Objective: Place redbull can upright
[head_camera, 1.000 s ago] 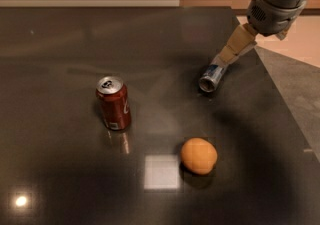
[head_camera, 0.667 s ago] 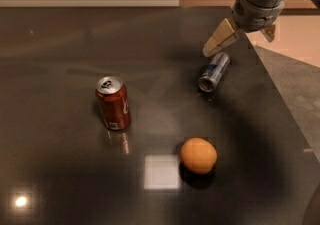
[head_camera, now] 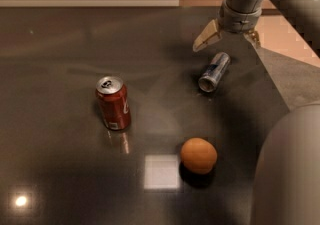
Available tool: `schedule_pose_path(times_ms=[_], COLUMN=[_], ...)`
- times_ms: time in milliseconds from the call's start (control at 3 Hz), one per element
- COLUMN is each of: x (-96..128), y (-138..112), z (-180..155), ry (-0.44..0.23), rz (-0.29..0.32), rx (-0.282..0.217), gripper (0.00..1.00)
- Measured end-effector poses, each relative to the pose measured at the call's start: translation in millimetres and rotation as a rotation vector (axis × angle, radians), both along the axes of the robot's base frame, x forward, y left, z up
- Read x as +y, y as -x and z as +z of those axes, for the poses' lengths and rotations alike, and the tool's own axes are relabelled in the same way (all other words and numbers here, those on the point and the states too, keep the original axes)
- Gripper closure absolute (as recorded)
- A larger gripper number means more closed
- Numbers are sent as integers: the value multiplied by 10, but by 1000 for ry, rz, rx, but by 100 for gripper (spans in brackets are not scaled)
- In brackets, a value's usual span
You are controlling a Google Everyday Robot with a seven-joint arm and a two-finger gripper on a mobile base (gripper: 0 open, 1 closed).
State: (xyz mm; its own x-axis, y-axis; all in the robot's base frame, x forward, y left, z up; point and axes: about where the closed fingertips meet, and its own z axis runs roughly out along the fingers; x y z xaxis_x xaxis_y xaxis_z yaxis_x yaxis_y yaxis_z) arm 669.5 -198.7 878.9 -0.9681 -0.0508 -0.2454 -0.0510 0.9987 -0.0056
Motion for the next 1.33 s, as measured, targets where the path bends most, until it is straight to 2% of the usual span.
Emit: schedule_pose_path(times_ms=[333, 667, 1333], x=[2, 20, 20], y=[-4, -14, -101], z=[-5, -18, -115], ry=[0, 2, -42], rz=[-1, -46, -283], rx=[0, 12, 53], gripper=[0, 0, 0])
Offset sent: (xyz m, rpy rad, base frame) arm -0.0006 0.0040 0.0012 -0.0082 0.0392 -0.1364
